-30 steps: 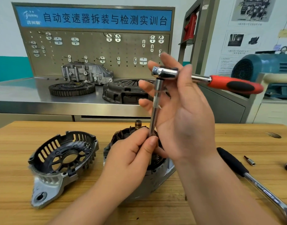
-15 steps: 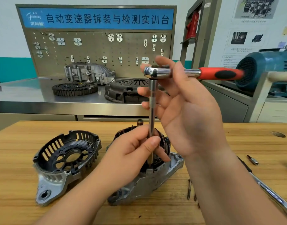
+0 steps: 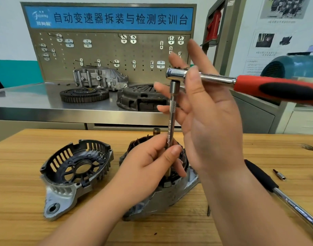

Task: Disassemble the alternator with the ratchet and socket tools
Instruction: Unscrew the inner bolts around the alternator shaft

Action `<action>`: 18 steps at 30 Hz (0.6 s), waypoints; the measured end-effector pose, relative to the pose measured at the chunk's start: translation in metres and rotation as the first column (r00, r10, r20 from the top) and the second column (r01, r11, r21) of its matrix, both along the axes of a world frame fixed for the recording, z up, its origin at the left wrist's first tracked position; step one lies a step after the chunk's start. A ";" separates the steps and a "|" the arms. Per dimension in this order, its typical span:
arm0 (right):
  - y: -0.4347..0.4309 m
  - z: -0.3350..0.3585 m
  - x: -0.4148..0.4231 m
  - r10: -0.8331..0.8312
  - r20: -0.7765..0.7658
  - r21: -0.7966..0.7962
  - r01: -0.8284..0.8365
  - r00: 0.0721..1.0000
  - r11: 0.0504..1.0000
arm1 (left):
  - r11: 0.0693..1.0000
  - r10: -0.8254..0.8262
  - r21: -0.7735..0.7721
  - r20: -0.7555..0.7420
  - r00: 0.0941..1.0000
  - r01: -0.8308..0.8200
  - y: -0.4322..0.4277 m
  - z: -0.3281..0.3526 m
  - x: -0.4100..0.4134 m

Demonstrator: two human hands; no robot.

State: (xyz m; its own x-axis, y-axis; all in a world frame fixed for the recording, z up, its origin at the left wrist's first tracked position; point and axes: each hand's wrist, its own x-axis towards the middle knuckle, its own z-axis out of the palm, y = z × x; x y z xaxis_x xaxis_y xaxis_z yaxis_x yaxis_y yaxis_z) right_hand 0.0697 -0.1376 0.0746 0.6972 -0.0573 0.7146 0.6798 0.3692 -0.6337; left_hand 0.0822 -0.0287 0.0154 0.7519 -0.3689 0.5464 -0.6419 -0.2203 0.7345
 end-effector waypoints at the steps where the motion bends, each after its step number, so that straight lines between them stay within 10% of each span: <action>1: -0.001 0.001 0.000 0.067 -0.065 0.033 -0.065 0.996 0.997 | 1.000 -0.022 0.008 -0.014 1.000 0.022 0.001 0.000 0.000; 7: -0.006 0.002 0.003 0.207 -0.246 0.086 -0.192 0.947 0.978 | 0.996 -0.069 0.049 -0.040 0.997 0.071 0.004 0.001 0.001; 14: -0.002 0.002 -0.001 -0.203 0.187 -0.114 0.227 0.961 0.967 | 0.989 0.083 0.117 0.030 0.996 -0.086 -0.002 -0.006 0.004; 18: -0.002 0.003 -0.002 -0.034 0.100 -0.097 0.044 0.994 0.994 | 0.997 0.024 0.069 0.034 0.999 -0.026 -0.001 -0.006 0.002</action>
